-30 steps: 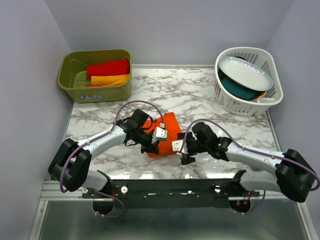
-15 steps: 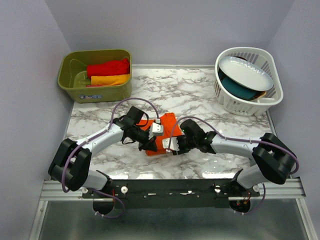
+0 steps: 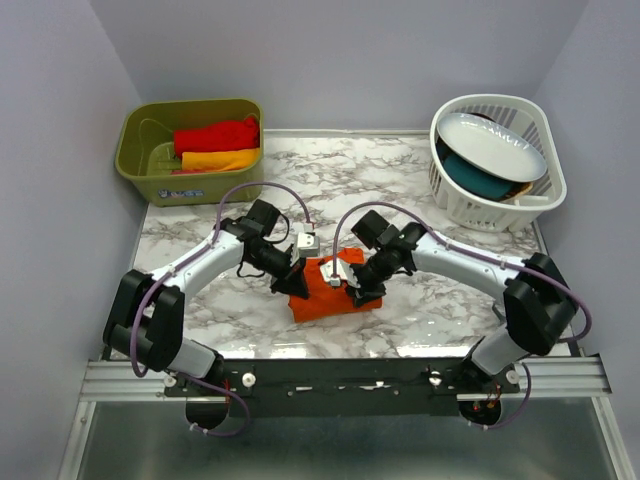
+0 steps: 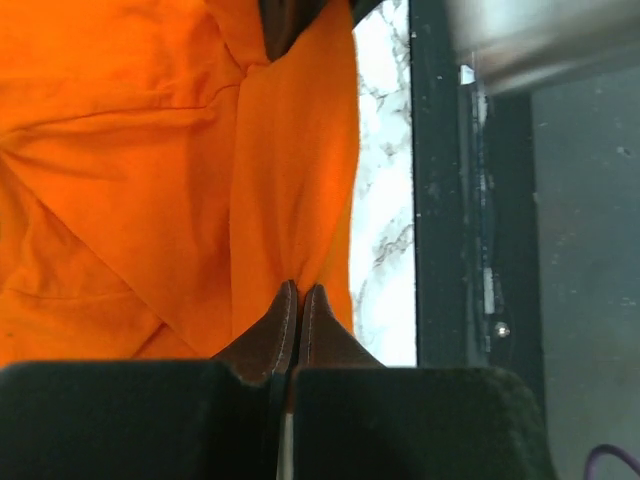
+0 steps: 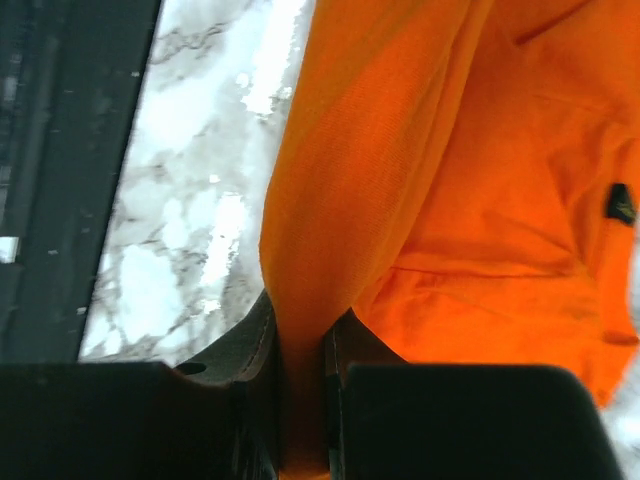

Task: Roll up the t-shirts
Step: Roll the T-shirt to the center of the board.

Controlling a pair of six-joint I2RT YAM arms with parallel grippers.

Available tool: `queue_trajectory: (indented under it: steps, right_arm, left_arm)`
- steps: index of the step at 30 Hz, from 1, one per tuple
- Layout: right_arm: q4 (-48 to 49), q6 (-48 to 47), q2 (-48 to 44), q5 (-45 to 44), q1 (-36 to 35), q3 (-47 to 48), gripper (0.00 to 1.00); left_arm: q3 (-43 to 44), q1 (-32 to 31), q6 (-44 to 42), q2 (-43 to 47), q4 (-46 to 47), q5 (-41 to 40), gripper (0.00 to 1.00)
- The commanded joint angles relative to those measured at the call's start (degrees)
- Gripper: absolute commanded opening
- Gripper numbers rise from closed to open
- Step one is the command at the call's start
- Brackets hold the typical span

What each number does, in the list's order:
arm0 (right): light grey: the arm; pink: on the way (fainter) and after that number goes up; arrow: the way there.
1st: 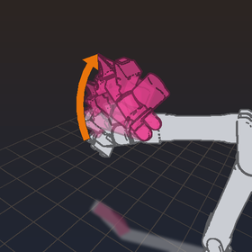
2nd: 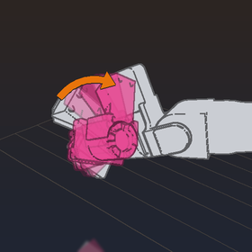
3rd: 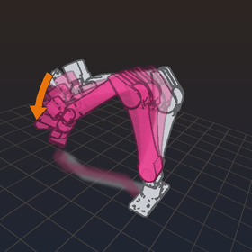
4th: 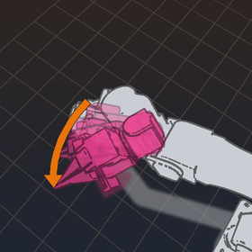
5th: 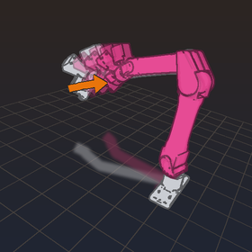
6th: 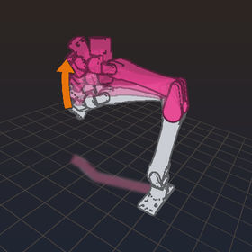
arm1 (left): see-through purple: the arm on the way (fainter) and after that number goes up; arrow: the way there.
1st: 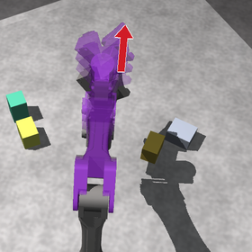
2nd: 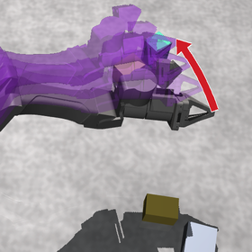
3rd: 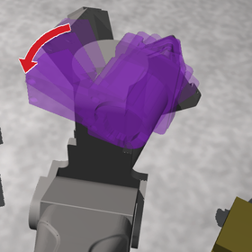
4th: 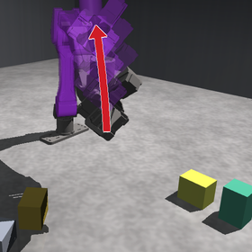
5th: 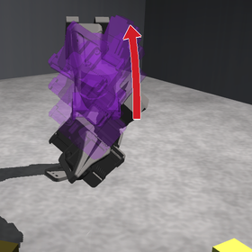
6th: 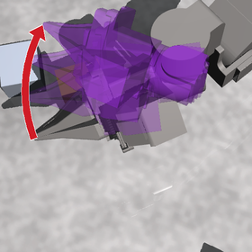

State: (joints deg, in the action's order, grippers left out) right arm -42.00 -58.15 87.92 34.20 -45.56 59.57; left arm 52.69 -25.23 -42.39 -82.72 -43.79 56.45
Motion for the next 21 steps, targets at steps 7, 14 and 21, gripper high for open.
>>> queue_trajectory:
  steps: [7,14,21]
  right_arm:
    - [-32.44,-7.85,24.92,11.68,6.71,15.12,0.18]
    - [-42.62,-11.46,36.96,11.60,8.56,25.85,0.18]
    - [-45.45,-10.23,45.31,7.38,8.73,31.04,0.19]
  left_arm:
    - [0.93,1.24,-3.67,-5.96,-8.68,-1.94,0.00]
    - [1.72,1.59,-0.41,-7.90,-5.96,-7.04,0.00]
    - [2.15,5.80,-3.57,-4.30,-7.44,-13.99,0.33]
